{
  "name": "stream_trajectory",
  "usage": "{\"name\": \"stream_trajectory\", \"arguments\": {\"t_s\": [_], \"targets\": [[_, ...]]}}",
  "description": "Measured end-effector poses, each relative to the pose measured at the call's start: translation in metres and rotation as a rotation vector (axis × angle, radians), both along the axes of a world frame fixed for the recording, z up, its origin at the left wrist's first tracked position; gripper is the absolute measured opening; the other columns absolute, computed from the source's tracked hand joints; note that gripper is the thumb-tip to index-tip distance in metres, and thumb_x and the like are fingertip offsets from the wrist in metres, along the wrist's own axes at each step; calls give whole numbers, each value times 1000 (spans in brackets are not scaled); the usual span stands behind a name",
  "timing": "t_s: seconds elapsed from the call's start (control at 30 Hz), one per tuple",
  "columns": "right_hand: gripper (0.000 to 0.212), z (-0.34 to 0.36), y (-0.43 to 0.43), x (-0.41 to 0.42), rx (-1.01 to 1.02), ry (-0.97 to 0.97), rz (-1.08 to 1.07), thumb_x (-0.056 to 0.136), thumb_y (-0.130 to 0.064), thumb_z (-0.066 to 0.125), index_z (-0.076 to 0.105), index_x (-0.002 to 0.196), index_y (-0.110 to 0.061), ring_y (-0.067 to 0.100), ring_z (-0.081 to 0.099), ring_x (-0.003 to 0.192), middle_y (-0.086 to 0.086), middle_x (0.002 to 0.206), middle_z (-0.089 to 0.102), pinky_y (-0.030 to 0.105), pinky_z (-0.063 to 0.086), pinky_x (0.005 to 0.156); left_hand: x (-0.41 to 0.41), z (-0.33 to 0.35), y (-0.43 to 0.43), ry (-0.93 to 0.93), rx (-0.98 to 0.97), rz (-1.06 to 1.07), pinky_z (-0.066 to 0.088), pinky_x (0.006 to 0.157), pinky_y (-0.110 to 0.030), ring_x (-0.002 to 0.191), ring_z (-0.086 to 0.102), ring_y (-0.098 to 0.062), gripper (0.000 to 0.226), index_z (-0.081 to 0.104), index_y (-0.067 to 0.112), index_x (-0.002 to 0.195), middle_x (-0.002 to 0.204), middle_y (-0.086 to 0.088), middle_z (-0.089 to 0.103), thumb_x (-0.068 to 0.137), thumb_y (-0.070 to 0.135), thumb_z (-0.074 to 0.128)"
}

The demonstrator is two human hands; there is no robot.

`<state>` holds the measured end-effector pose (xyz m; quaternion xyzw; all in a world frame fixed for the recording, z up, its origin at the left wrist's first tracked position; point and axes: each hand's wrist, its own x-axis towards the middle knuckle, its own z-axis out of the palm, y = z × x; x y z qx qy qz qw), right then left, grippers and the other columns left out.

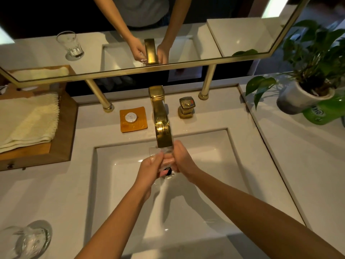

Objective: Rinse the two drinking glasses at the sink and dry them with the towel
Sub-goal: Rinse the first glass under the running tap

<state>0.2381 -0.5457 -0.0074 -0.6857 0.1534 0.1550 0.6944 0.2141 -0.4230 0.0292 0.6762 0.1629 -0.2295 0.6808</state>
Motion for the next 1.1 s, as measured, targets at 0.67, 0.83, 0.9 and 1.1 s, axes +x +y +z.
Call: {"name": "stream_trajectory", "arguments": {"t_s": [0.67, 0.83, 0.9, 1.1], "targets": [[26, 15, -25, 4, 61, 160, 314, 97, -36, 53, 59, 113, -15, 12, 49, 55, 4, 76, 58, 22, 39, 49, -4, -13, 13, 581, -792, 362, 60, 54, -29, 61, 72, -14, 25, 74, 11, 88, 73, -4, 75, 84, 30, 58], [31, 22, -31, 1, 119, 131, 411, 92, -34, 61, 55, 121, -24, 18, 58, 69, 10, 94, 64, 30, 51, 66, 5, -13, 13, 581, -756, 368, 58, 51, -25, 57, 71, -12, 24, 69, 13, 96, 70, -2, 75, 81, 30, 61], [23, 20, -30, 0, 34, 122, 392, 95, -35, 58, 56, 114, -22, 16, 58, 64, 8, 88, 65, 28, 51, 61, 5, -15, 14, 590, -732, 312, 59, 52, -25, 58, 71, -14, 29, 68, 12, 100, 72, -5, 75, 78, 29, 62], [48, 10, -20, -5, -70, 377, 258, 93, -59, 46, 55, 115, -17, 18, 64, 71, 11, 97, 66, 26, 52, 56, 4, -16, 10, 312, -255, 10, 60, 66, -31, 72, 72, -20, 23, 69, 11, 100, 85, -10, 75, 92, 28, 55]]}}
